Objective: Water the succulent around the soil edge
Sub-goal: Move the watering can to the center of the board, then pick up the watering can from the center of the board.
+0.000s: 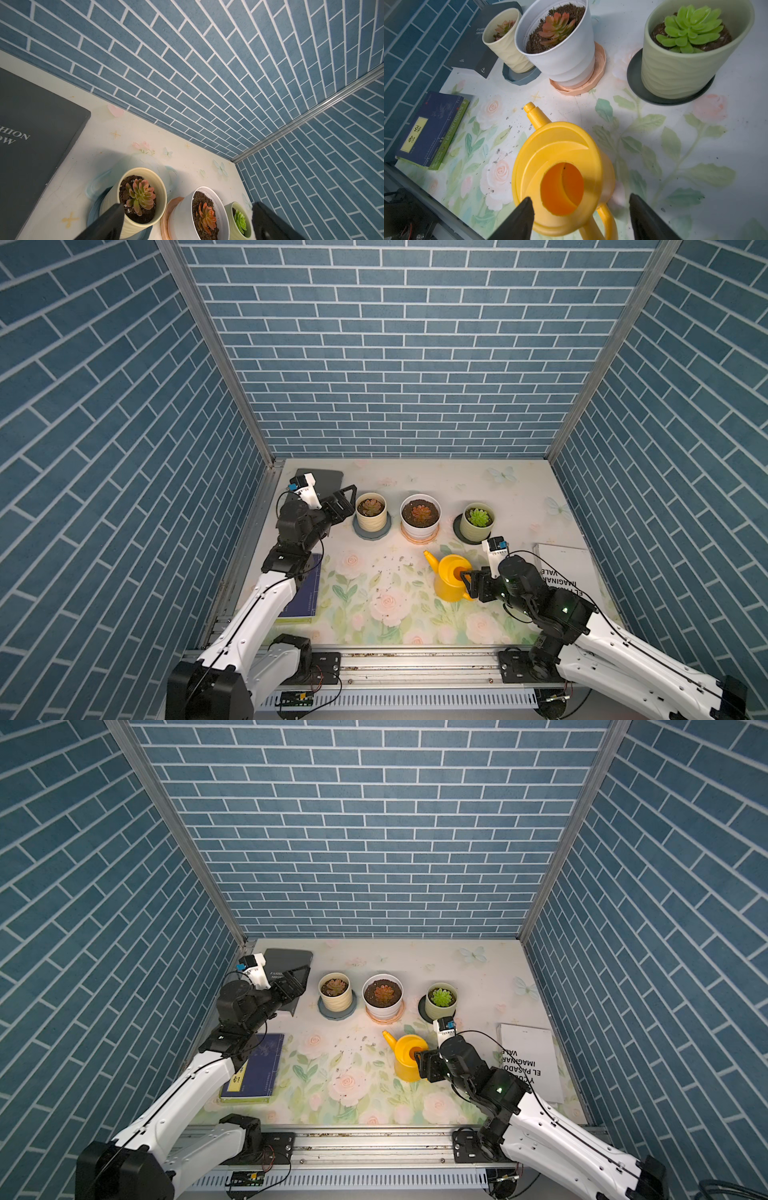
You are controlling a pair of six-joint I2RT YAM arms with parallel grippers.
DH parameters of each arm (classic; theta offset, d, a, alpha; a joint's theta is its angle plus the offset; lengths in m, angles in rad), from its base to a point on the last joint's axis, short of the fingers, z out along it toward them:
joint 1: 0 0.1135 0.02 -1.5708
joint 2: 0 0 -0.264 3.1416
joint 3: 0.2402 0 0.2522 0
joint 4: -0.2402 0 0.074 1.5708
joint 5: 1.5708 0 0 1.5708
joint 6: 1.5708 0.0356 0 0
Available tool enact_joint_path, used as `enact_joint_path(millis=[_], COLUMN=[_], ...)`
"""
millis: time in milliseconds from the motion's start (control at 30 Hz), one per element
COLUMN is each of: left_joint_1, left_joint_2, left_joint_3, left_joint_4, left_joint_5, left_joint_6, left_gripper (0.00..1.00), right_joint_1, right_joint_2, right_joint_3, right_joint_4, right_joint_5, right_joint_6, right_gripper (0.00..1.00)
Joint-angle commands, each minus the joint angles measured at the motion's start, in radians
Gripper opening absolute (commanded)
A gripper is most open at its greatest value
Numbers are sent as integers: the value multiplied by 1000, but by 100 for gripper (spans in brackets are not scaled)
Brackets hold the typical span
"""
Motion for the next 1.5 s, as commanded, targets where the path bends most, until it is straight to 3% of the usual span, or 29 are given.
enact_joint_path(millis=[0,233,533,667,967,1100,1467], left_joint_1=[-5,-5,-5,-5,-5,-5,-5], left_joint_2=[-12,-20,-11,-2,25,28,21], left_joint_3=[33,23,28,29,36,33,34], left_joint_4=[-21,-23,-24,-21,-21,-24,-48], left_joint_5=[10,5,15,19,33,35,21], left_joint_6=[26,28,28,27,24,21,24], left_gripper=[100,100,100,100,100,100,100], right_joint_1=[47,164,292,297,298,299,299], right_joint_2=[-16,0,133,114,62,28,1], right_joint_3=[38,33,1,-50,-184,-240,-320], right_joint_4=[-117,-178,-108,-86,149,228,323], right_joint_5=[23,95,237,275,303,316,346], right_joint_6=[52,157,218,219,121,89,55], right_gripper=[74,72,67,65,53,52,44])
